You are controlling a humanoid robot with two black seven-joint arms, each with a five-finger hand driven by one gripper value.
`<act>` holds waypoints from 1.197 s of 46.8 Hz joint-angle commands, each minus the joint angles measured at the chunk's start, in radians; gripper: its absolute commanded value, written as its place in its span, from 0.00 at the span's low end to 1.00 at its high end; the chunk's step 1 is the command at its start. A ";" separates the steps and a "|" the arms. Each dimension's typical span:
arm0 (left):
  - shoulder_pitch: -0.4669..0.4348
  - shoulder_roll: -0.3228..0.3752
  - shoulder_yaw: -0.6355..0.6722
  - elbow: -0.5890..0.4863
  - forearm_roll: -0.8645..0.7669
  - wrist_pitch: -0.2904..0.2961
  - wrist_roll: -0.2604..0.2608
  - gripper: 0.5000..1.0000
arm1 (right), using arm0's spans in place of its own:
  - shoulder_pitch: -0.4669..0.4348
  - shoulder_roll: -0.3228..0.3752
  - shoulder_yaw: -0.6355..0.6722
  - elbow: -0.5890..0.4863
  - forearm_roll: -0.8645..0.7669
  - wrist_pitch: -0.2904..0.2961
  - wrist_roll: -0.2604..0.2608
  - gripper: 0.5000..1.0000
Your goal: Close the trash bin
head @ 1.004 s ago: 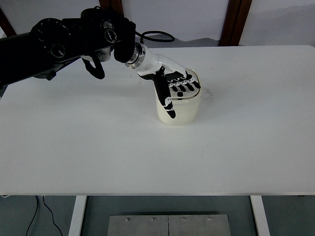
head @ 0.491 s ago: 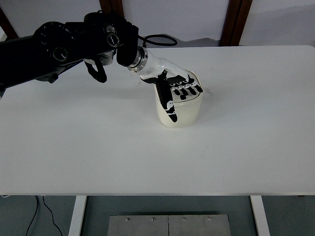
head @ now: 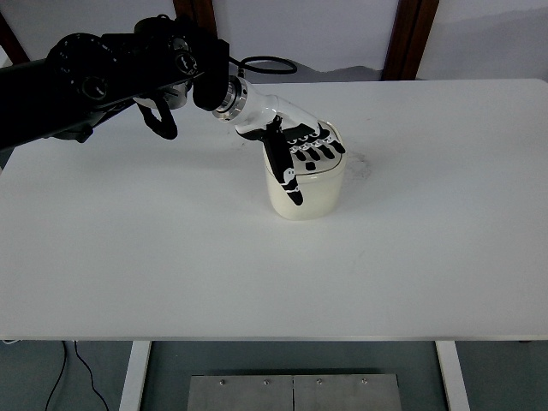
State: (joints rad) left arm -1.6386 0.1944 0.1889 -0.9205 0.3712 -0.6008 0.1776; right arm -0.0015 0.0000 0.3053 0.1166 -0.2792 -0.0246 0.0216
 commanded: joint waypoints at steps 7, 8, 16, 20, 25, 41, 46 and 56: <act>-0.015 0.048 -0.008 0.057 -0.142 0.030 -0.010 1.00 | 0.000 0.000 0.000 0.000 0.000 0.000 0.000 0.98; -0.015 0.052 -0.015 0.063 -0.158 0.036 -0.012 1.00 | 0.000 0.000 0.000 0.000 0.000 0.000 0.000 0.98; 0.014 0.105 -0.089 0.120 -0.256 0.147 -0.015 1.00 | 0.000 0.000 0.000 0.000 0.000 0.000 0.000 0.98; 0.052 0.135 -0.130 0.144 -0.294 0.211 -0.026 1.00 | 0.000 0.000 0.000 0.000 0.000 0.000 0.000 0.98; 0.105 0.192 -0.184 0.152 -0.325 0.271 -0.067 1.00 | 0.000 0.000 0.000 0.000 0.000 0.000 0.000 0.98; 0.333 0.324 -0.330 0.158 -0.357 0.364 -0.329 1.00 | 0.000 0.000 0.000 0.000 0.000 0.000 0.000 0.98; 0.408 0.344 -0.390 0.169 -0.391 0.398 -0.377 1.00 | 0.000 0.000 0.000 0.000 0.000 0.000 0.000 0.98; 0.557 0.359 -0.538 0.199 -0.512 0.401 -0.457 1.00 | 0.000 0.000 0.000 0.000 0.000 0.000 0.000 0.98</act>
State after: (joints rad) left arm -1.1214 0.5528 -0.3067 -0.7347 -0.1147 -0.1985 -0.2647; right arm -0.0015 0.0000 0.3052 0.1166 -0.2792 -0.0245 0.0219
